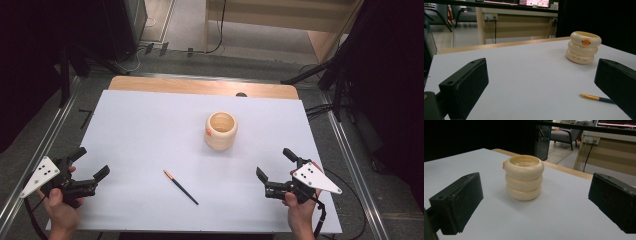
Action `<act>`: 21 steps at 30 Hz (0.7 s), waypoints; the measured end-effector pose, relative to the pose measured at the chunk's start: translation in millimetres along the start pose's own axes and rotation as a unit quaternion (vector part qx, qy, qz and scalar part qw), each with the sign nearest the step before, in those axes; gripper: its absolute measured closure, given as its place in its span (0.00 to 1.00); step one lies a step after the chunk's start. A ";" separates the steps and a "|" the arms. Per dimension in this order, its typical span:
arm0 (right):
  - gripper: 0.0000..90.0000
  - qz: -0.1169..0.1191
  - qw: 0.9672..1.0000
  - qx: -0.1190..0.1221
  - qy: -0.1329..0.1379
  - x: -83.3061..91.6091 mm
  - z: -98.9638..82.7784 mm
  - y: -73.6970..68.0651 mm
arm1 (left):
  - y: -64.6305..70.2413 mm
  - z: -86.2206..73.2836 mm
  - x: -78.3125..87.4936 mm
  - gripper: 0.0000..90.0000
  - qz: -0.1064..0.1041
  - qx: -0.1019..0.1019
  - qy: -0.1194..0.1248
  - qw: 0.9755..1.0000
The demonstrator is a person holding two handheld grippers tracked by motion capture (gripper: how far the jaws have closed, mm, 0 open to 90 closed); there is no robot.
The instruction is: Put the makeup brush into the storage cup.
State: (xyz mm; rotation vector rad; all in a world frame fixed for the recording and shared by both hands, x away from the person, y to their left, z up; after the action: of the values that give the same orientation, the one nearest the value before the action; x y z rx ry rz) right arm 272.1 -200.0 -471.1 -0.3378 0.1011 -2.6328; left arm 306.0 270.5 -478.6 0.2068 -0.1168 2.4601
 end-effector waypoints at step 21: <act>0.00 0.075 0.997 0.008 -0.028 -52.9 3.8 -54.7 | -0.2 -0.6 1.1 0.00 0.005 -0.006 -0.001 1.000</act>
State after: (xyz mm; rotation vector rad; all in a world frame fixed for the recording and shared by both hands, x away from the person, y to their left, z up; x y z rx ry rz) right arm 293.5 -126.9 -471.9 -0.3826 0.0829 -2.4723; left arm 305.2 271.5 -479.0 0.2050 -0.1339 2.4689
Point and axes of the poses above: each handheld gripper's, and its own axes: x roughly backward along the jaws, z roughly out of its top, y roughly to its right, the point moved 10 cm from there along -x, roughly forward along the jaws, and after that the axes turned 7 degrees about -x, right-handed, at the moved point
